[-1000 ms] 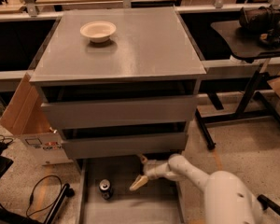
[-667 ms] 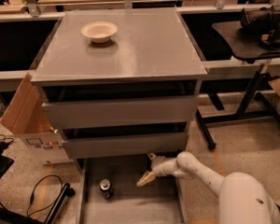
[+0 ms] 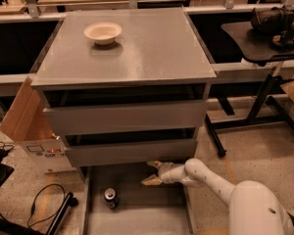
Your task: Place pepsi can into bottom drawer
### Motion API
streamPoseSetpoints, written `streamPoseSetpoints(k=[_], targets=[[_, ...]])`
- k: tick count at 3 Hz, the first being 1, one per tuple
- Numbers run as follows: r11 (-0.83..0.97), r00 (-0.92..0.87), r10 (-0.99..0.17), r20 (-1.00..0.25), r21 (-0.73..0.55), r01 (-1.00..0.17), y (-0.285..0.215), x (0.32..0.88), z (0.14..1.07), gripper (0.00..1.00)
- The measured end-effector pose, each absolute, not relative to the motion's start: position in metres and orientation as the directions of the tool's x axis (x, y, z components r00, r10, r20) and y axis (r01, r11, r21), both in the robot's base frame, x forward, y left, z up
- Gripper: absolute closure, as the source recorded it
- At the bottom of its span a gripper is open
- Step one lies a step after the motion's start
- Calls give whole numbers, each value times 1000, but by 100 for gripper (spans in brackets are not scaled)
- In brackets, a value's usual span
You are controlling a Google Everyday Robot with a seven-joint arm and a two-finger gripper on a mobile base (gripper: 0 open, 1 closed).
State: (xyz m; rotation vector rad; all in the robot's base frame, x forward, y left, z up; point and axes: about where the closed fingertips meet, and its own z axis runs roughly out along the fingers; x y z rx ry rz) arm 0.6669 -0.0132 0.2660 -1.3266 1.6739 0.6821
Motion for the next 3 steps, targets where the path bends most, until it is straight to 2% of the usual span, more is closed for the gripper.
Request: streamPoseSetpoints(k=[1, 2, 3], targets=[[270, -55, -490, -870, -92, -958, -12, 663, 265, 60], [241, -75, -585, -808, -84, -967, -34, 633, 268, 91], [225, -109, -647, -755, -52, -973, -51, 593, 283, 100]])
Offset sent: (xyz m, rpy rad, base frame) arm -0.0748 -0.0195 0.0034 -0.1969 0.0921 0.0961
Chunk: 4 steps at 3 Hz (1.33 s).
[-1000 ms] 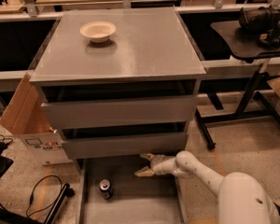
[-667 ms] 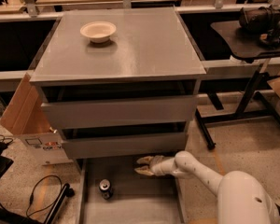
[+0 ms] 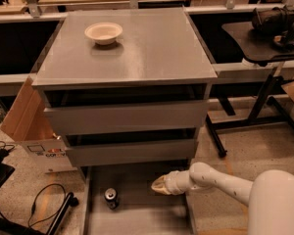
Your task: Place pepsi can into bottom drawer
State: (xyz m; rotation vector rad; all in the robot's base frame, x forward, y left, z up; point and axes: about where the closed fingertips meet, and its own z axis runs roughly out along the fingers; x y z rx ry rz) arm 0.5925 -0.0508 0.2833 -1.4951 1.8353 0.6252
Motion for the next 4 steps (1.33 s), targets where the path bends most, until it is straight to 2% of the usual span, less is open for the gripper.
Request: streamPoseSetpoints(k=[1, 2, 4], targets=[[277, -158, -723, -672, -72, -958, -76, 582, 315, 100], [330, -184, -739, -648, -110, -937, -82, 582, 350, 100], [329, -198, -767, -611, -108, -938, -89, 569, 351, 100]])
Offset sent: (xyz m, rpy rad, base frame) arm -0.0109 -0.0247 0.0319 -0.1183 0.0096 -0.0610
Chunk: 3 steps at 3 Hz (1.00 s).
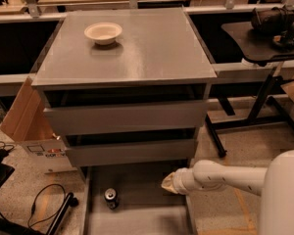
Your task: Place pepsi can into bottom drawer
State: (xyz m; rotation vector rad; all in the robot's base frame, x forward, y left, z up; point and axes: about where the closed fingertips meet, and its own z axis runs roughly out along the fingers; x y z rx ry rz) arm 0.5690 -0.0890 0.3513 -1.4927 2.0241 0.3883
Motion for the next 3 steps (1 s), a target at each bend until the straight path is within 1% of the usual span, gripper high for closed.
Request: streamPoseSetpoints(k=[1, 2, 3], targets=[[350, -233, -844, -484, -166, -922, -122, 559, 378, 100], [366, -270, -888, -371, -220, -904, -146, 551, 416, 100], [438, -365, -884, -292, -244, -865, -170, 533, 447, 100]])
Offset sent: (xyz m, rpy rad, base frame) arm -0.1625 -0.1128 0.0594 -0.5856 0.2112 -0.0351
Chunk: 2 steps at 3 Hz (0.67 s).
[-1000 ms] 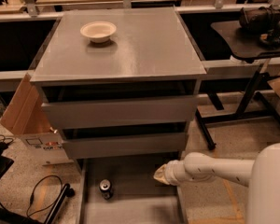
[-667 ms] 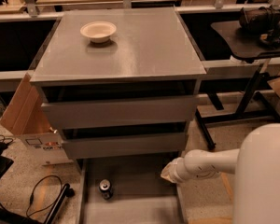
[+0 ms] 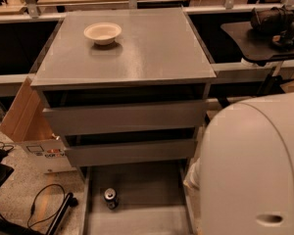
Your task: Place pepsi can into bottom drawer
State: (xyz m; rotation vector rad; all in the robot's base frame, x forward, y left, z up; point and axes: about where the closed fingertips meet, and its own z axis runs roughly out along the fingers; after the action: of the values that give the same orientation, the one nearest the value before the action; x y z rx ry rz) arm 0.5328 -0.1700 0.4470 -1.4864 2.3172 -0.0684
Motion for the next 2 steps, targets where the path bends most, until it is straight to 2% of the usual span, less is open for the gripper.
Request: streamPoseSetpoints(k=[1, 2], targets=[[423, -379, -900, -215, -222, -879, -184, 506, 442, 100], [422, -379, -900, -214, -222, -879, -184, 506, 442, 100]])
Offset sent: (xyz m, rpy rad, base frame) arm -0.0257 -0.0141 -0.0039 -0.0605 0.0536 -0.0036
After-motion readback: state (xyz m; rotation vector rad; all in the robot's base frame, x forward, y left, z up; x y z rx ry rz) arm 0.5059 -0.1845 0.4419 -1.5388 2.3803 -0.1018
